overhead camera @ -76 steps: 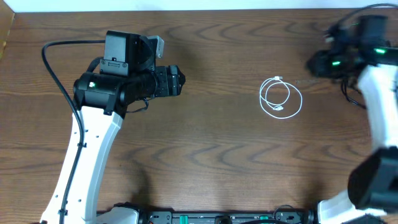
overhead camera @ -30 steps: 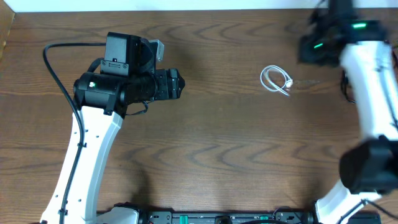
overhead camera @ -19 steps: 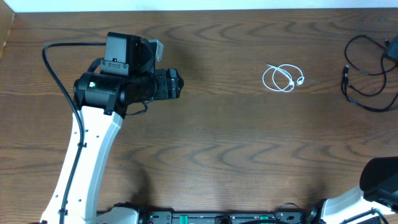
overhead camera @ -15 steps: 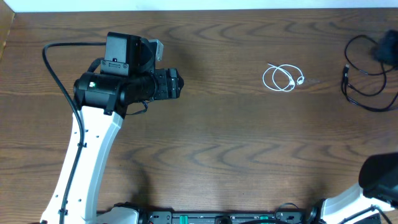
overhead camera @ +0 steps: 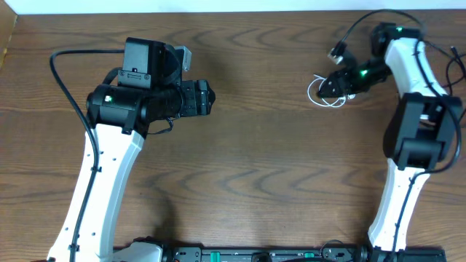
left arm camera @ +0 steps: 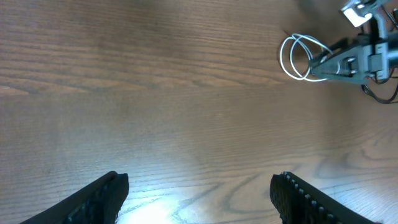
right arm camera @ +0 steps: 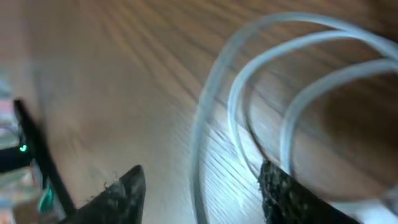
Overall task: Untangle cables
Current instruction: 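Carry the white cable to the right table edge with the right gripper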
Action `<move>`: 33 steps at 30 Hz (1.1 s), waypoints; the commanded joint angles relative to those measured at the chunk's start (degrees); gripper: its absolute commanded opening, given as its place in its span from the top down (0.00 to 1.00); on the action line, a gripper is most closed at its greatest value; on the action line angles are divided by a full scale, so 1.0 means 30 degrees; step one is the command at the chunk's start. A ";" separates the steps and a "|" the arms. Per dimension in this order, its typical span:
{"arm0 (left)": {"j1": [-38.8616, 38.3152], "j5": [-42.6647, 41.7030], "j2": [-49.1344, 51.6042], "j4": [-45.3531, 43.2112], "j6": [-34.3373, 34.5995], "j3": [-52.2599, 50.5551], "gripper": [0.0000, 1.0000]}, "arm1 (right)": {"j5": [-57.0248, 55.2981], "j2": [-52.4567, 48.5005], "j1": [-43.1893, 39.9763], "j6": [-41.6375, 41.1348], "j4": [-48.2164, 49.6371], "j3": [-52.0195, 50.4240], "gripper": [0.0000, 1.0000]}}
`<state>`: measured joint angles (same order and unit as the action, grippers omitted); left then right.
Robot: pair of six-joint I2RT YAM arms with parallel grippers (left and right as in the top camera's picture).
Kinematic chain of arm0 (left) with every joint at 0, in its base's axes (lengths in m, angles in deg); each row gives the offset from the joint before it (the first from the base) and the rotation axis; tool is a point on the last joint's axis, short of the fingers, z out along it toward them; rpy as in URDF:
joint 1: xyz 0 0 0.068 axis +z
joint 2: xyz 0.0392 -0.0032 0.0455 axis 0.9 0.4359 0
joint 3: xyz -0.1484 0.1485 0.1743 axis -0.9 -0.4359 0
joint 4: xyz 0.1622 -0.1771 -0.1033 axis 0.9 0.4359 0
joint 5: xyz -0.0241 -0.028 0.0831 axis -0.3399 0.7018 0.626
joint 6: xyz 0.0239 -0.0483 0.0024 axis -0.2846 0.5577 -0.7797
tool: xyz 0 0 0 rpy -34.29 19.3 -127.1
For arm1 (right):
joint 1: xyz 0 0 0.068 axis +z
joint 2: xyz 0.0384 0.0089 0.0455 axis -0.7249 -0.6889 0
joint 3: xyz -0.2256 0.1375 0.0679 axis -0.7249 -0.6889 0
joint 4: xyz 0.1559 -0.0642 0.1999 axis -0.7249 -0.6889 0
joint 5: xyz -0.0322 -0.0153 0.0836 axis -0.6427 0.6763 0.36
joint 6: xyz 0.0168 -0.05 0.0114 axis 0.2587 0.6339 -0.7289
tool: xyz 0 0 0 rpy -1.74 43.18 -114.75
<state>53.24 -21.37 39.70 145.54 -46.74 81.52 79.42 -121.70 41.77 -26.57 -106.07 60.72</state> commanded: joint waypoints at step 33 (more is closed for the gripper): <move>0.0080 0.0262 0.0109 0.0568 -0.0109 0.0131 0.21 | -0.8072 0.7227 -0.7956 -1.1868 -0.0044 0.5901 0.01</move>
<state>53.24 -21.37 39.73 147.16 -46.74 81.52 46.26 -102.53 16.44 -65.00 -104.91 78.23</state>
